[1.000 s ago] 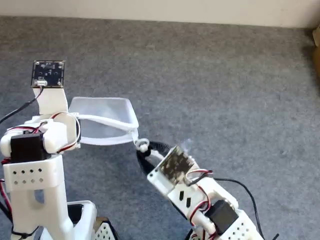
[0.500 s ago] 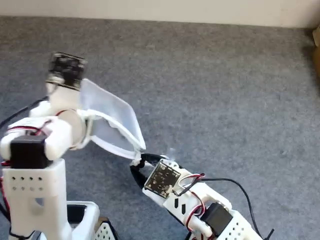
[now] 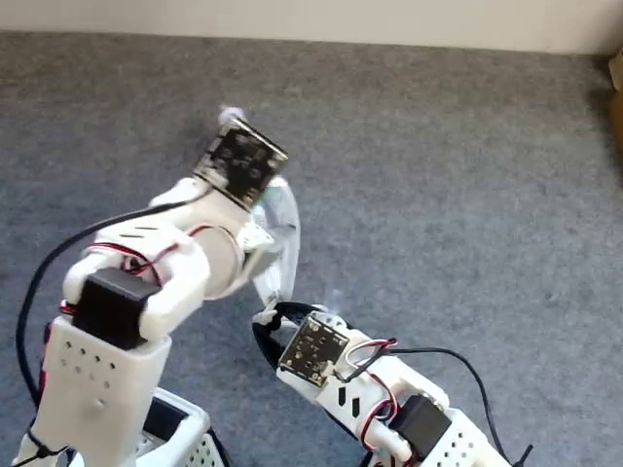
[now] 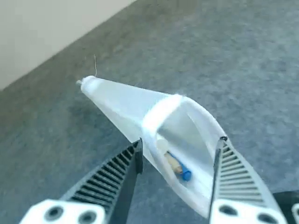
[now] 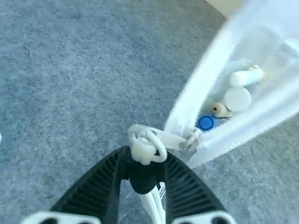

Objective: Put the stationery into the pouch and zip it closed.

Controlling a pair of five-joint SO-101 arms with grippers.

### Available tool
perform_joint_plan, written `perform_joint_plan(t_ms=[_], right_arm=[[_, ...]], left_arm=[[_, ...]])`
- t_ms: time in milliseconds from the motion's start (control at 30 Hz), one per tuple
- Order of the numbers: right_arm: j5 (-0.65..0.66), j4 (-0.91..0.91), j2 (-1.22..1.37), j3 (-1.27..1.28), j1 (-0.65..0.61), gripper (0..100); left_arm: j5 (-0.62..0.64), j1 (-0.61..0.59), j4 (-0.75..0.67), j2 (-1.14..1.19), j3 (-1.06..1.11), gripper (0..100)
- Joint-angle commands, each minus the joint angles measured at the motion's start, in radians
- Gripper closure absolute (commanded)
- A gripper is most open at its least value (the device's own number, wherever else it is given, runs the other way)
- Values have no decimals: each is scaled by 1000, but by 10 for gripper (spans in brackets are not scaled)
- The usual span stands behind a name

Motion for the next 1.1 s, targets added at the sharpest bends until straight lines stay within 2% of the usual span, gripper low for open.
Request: perform_joint_plan(t_ms=[0,133,467,733,900,1067], right_arm=[[14,1,-18,10,-7,994],[14,1,-18,13,-7,994],[14,2,-18,7,4,994],[6,12,-18,-31,125,994],[5,214,-18,-203,156,994],[5,363,-15,-343,157,994]], left_arm=[[-5,114,-25,77,-56,757],[-5,133,-25,145,-58,758],[-2,125,31,93,-177,758],[-9,124,153,13,-216,758],[-11,45,176,-45,-206,755],[-117,-4,241,-58,-205,755]])
